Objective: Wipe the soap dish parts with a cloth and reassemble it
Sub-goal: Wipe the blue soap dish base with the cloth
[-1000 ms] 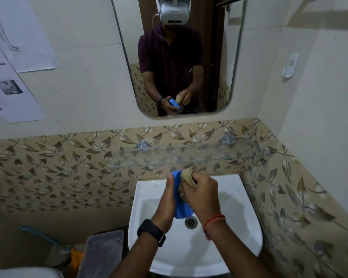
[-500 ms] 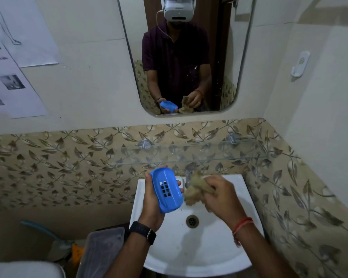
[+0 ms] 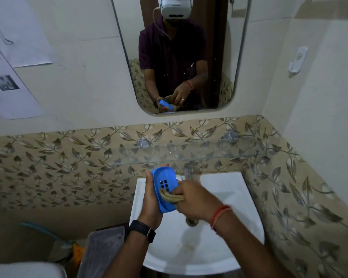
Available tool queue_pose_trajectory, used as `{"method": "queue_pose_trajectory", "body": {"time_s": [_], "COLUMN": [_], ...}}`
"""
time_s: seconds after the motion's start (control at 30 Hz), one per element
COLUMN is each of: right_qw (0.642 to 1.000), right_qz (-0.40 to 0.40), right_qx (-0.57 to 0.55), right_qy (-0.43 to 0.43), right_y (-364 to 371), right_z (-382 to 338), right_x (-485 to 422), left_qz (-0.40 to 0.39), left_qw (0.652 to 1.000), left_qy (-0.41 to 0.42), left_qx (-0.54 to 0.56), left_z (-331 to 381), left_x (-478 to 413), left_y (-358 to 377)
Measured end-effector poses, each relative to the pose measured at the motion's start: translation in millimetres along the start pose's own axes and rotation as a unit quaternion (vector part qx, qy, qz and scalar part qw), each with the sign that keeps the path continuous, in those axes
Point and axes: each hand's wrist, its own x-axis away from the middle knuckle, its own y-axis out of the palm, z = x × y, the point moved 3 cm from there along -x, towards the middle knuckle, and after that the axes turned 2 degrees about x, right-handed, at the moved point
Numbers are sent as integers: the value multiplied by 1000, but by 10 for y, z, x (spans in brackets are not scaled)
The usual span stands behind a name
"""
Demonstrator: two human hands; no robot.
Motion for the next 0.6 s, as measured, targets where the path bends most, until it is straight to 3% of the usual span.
{"method": "queue_pose_trajectory", "body": {"time_s": [0.1, 0.2, 0.3, 0.4, 0.47, 0.57, 0.6], "right_qw": [998, 999, 994, 965, 920, 772, 739], "right_qz": [20, 15, -46, -81, -64, 13, 50], "right_qx": [-16, 16, -85, -234, -372, -619, -656], "right_qy": [57, 44, 49, 82, 107, 140, 148], "right_y": [-114, 54, 99, 42, 17, -12, -4], "right_z": [72, -48, -27, 91, 143, 175, 168], "right_x": [22, 108, 111, 97, 88, 16, -13], "left_qz": [-11, -27, -29, -28, -22, -45, -51], "left_qw": [1000, 996, 990, 986, 984, 977, 978], "left_qy": [17, 72, 116, 136, 132, 123, 118], "left_qx": [-2, -42, -80, -97, -120, -166, -165], "left_z": [1, -4, -49, -71, -76, -111, -122], "left_x": [20, 50, 102, 108, 93, 74, 76], "left_y": [37, 106, 148, 157, 183, 236, 241]}}
